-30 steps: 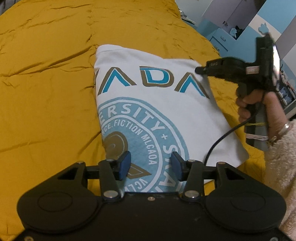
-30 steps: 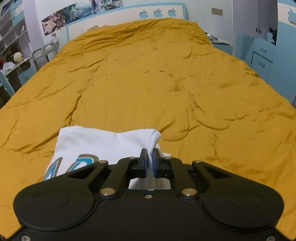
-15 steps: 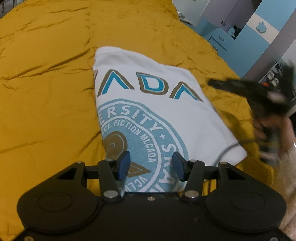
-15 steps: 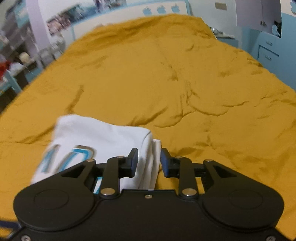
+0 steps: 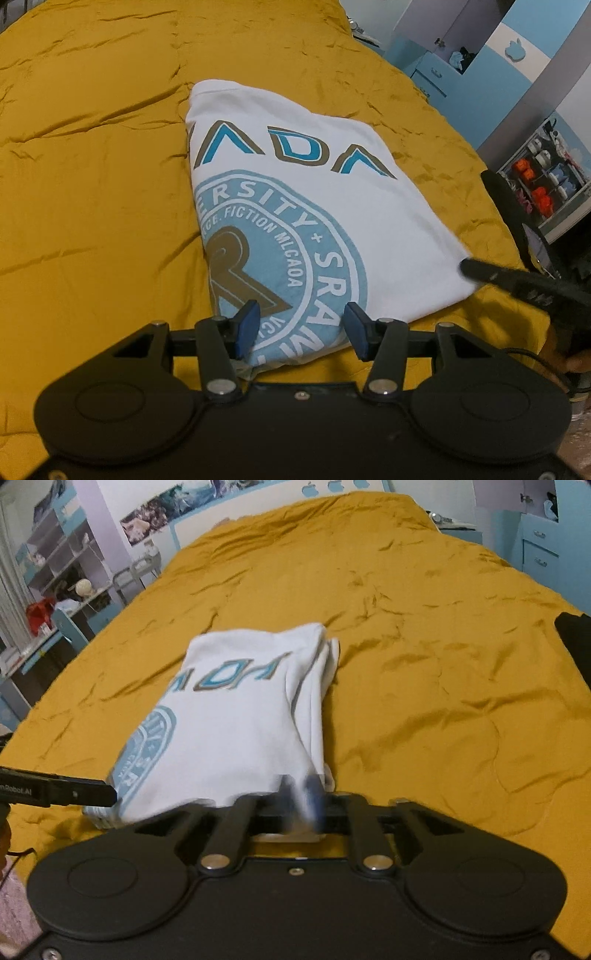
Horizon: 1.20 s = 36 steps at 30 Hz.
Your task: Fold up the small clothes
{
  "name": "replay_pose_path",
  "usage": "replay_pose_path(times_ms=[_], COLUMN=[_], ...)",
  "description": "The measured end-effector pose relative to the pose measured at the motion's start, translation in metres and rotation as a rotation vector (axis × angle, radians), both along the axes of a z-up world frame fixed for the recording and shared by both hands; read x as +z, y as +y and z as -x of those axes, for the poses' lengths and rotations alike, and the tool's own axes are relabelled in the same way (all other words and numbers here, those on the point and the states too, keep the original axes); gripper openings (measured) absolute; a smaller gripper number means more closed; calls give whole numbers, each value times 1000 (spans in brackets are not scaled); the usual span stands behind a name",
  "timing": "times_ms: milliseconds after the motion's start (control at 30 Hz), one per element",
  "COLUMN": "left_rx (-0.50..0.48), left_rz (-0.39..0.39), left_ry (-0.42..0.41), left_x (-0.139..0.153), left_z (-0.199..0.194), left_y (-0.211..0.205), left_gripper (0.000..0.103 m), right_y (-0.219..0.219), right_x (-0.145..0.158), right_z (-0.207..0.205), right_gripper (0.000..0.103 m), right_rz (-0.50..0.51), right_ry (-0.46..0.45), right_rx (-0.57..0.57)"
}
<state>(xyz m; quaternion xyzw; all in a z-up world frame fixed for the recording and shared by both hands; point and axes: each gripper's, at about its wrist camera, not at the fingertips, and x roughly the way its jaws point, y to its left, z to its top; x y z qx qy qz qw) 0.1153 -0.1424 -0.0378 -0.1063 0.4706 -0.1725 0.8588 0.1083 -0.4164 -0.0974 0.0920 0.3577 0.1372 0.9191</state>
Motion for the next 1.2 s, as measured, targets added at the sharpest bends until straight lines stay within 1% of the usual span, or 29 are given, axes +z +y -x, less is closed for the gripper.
replay_pose_path(times_ms=[67,100,167,233,300,333,400,467,500,533,600,633,733,800,867,900,933,967,1000,1033,1067,1100,1133,1200], left_rx=[-1,0,-5,-8,-11,-14,-19,-19,-17,-16,-11,-10,-6,-5,-7,-8,-8,-7,-2,5,15,28,46,89], left_rz=[6,10,12,16,13,8,-1,-2,-1,0,-1,-3,-10,-10,-10,-9,-8,-5,2,14,25,40,50,59], left_ry=[1,2,9,18,18,17,17,17,17,17,16,15,16,18,19,20,20,20,20,19,22,25,25,36], left_x=[-1,-2,-4,-6,-8,-8,-8,-9,-9,-9,-8,-8,-8,-8,-8,-8,-8,-8,-7,-6,-4,-1,2,5], left_z=[0,0,-2,-4,-5,-6,-6,-7,-7,-7,-5,-4,-3,-4,-4,-4,-5,-5,-5,-4,-2,1,5,15], left_y=[1,1,2,3,3,3,2,2,0,0,-1,-2,-4,-4,-4,-4,-4,-3,-2,0,4,10,16,32], left_gripper=[53,53,54,54,54,54,54,54,54,54,54,54,54,55,55,55,55,55,55,55,55,55,55,55], right_y=[-2,-3,-3,-2,-1,-2,-6,-11,-12,-11,-4,1,16,26,35,35,36,34,34,32,29,26,28,28], right_x=[10,11,-1,-23,-30,-27,-13,6,16,22,30,29,15,4,-10,-15,-17,-13,-8,-6,-8,-13,-19,-21], right_z=[7,7,3,-3,-4,-5,-8,-16,-28,-40,-73,-92,-149,-174,-189,-194,-197,-195,-192,-190,-191,-192,-193,-188], right_gripper=[7,6,6,6,7,15,25,28,33,41,43,43,43,43,43,33,17,16,11,3,2,2,3,4], right_rz=[3,11,23,41,37,33,4,-73,-106,-111,-86,-72,-49,-16,25,19,7,4,-3,-15,-26,-26,-6,17], right_ry=[-31,-25,20,83,87,86,66,14,-16,-43,-101,-112,-68,-40,-5,26,38,22,0,-11,6,32,52,36], right_rx=[-13,-15,-29,-39,-50,-48,-53,-40,-39,-46,-40,-39,-46,-49,-53,-47,-44,-58,-71,-97,-120,-120,-113,-93])
